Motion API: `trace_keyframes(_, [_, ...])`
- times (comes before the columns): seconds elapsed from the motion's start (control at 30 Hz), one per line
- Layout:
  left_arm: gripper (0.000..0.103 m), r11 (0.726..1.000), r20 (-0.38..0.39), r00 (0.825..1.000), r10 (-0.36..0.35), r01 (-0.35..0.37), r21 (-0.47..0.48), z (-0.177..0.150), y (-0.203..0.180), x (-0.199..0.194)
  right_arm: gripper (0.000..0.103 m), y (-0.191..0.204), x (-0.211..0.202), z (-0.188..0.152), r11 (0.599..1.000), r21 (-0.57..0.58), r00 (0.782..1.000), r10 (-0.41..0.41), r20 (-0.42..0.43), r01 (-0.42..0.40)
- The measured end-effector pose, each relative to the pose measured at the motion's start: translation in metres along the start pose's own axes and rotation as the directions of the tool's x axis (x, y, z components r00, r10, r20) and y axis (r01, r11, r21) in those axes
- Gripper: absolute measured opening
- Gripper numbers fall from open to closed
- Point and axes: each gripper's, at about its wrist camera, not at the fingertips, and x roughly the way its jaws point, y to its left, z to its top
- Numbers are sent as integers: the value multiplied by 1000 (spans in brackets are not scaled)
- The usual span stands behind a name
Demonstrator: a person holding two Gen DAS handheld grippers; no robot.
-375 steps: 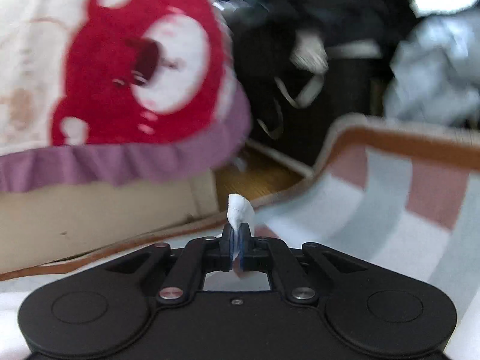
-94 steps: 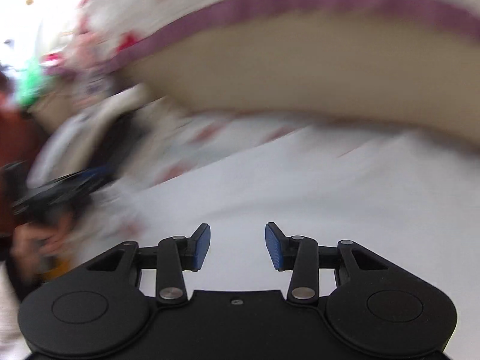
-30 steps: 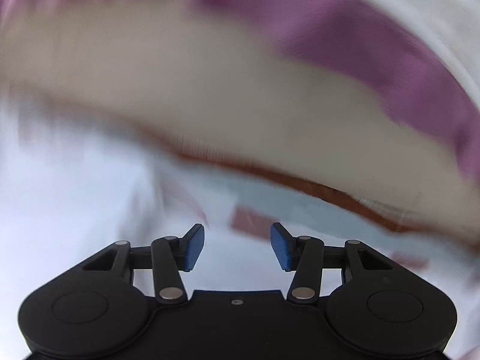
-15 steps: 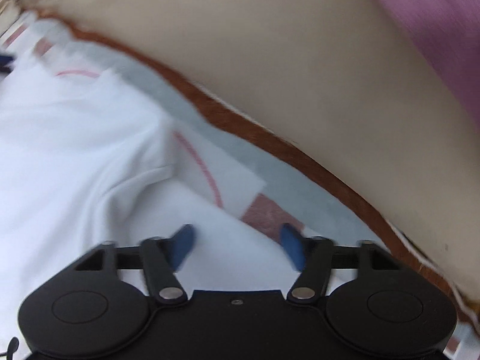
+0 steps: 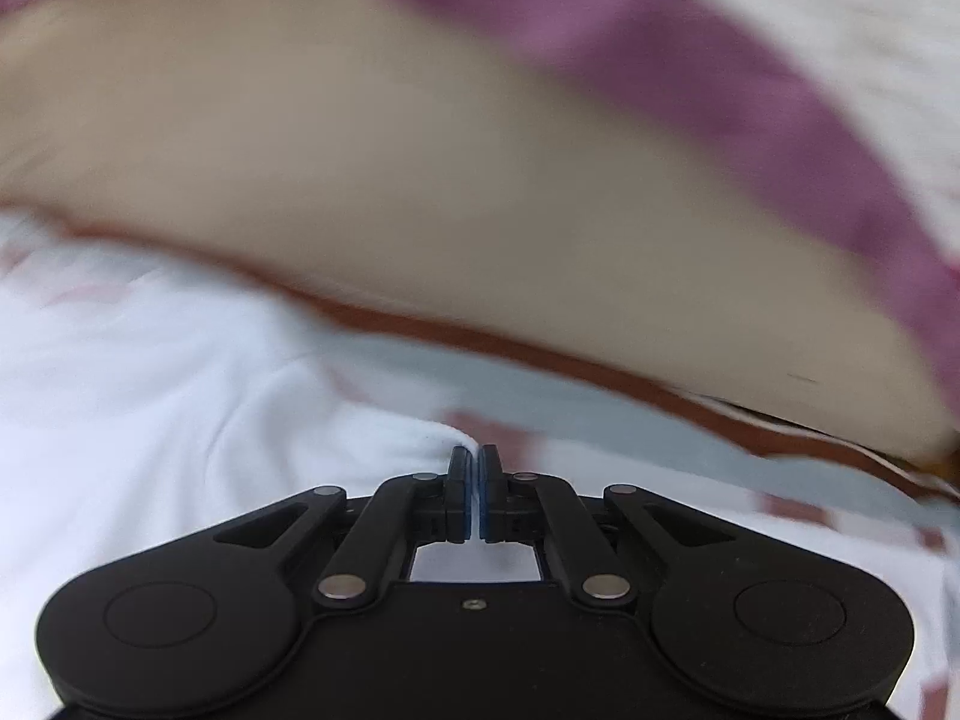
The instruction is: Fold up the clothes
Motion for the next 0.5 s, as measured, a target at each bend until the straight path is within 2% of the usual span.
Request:
trace_keyframes(0.07, [3, 999, 14, 998, 53, -53, 0, 5, -6, -2, 1, -14, -1, -8, 998, 49, 999, -49, -4, 49])
trace_keyframes(0.13, [3, 994, 70, 992, 105, -103, -30, 7, -5, -8, 0, -19, -7, -11, 995, 77, 998, -67, 13, 66])
trace_keyframes(0.17, [0, 975, 105, 971, 216, -219, 25, 6, -11, -7, 0, -22, -12, -12, 992, 106, 997, -74, 20, 72])
trace_keyframes(0.2, [0, 940, 146, 936, 321, -334, 75, 4, -17, -6, 0, -24, -17, -12, 988, 134, 996, -81, 27, 77])
trace_keyframes(0.23, [0, 894, 188, 893, 408, -433, 114, 1, -22, -3, 0, -15, -13, -11, 987, 132, 995, -95, 34, 90])
trace_keyframes(0.27, [0, 897, 179, 893, 412, -432, 93, 0, -19, -1, 1, -7, -9, -15, 989, 110, 994, -107, 22, 104])
trace_keyframes(0.3, [0, 928, 130, 921, 367, -373, 19, 0, -11, -1, 1, -5, -6, -14, 988, 101, 993, -115, 13, 113])
trace_keyframes(0.33, [0, 947, 88, 943, 321, -317, -54, 0, -3, -2, 0, -4, -3, -13, 988, 93, 992, -123, 5, 122])
trace_keyframes(0.37, [1, 950, 75, 949, 306, -298, -98, -3, 1, -8, 0, -7, -8, -14, 975, 126, 982, -187, 15, 184])
trace_keyframes(0.4, [2, 950, 64, 955, 290, -279, -141, -6, 5, -13, 0, -10, -15, -15, 953, 165, 965, -260, 25, 252])
trace_keyframes(0.43, [2, 948, 53, 961, 273, -259, -185, -9, 8, -19, 8, -18, -16, -18, 928, 221, 950, -313, 21, 300])
trace_keyframes(0.47, [4, 945, 44, 966, 256, -240, -224, -12, 11, -25, 12, -36, -20, -23, 898, 311, 945, -327, -2, 311])
trace_keyframes(0.5, [5, 948, 42, 970, 239, -223, -228, -16, 6, -30, 12, -53, -25, -31, 869, 410, 956, -293, -21, 275])
